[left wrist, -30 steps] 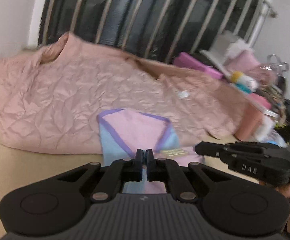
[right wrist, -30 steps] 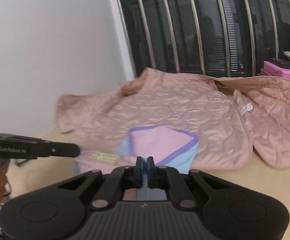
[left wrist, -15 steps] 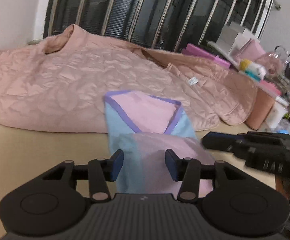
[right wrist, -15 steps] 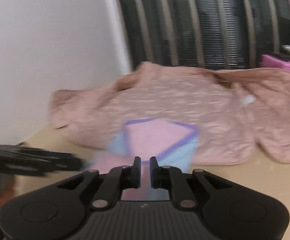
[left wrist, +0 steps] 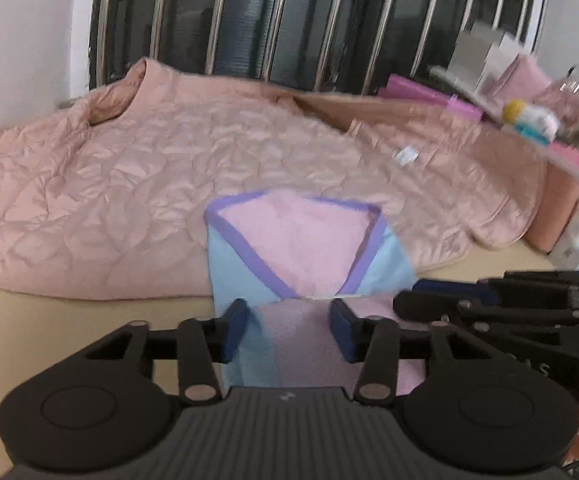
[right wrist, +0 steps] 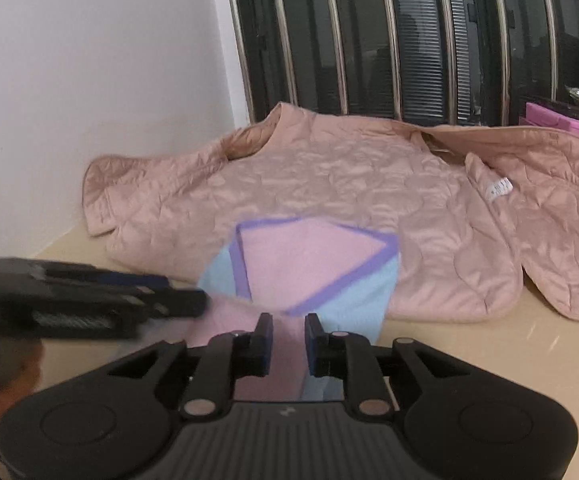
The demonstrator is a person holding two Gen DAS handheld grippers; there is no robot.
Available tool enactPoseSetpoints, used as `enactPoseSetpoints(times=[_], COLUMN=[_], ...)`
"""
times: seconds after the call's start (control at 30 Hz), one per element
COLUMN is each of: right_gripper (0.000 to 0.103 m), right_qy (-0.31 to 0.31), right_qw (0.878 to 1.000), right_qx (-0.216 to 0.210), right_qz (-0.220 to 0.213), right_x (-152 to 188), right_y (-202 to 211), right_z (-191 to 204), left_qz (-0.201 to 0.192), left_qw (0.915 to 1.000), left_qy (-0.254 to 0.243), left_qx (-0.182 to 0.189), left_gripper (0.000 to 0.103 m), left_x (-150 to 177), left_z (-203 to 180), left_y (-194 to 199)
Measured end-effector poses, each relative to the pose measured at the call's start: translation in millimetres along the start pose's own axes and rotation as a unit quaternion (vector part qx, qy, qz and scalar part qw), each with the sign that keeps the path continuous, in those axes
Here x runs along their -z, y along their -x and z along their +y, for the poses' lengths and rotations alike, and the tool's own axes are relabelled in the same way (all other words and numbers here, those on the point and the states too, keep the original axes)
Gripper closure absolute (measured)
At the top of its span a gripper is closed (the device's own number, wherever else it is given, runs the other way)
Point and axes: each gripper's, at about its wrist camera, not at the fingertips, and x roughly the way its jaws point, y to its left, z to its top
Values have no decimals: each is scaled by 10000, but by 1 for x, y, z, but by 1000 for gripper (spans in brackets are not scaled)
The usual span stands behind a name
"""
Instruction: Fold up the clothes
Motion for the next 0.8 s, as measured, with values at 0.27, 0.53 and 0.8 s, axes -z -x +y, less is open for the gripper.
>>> enactPoseSetpoints(times=[0.27,0.53,0.8], right_gripper=[85,64,71], right_qy=[-51,-463,-776], right_qw=[9997,9984,9931], right_qx=[188,317,129], right_qz=[174,-89,865], right_x=[6,-66,-81], right_y=[-8,-10,-101], right_z=[-13,-74,-104], left_qz=[52,420,749], left_qw=[9997,9975,9937], left_qy=[-14,530,796], left_qx=[226,-219,-259], left_gripper=[56,39,100], left_x=[-5,-82,-88], left_z=[7,61,75], left_y=[-2,-52,-99])
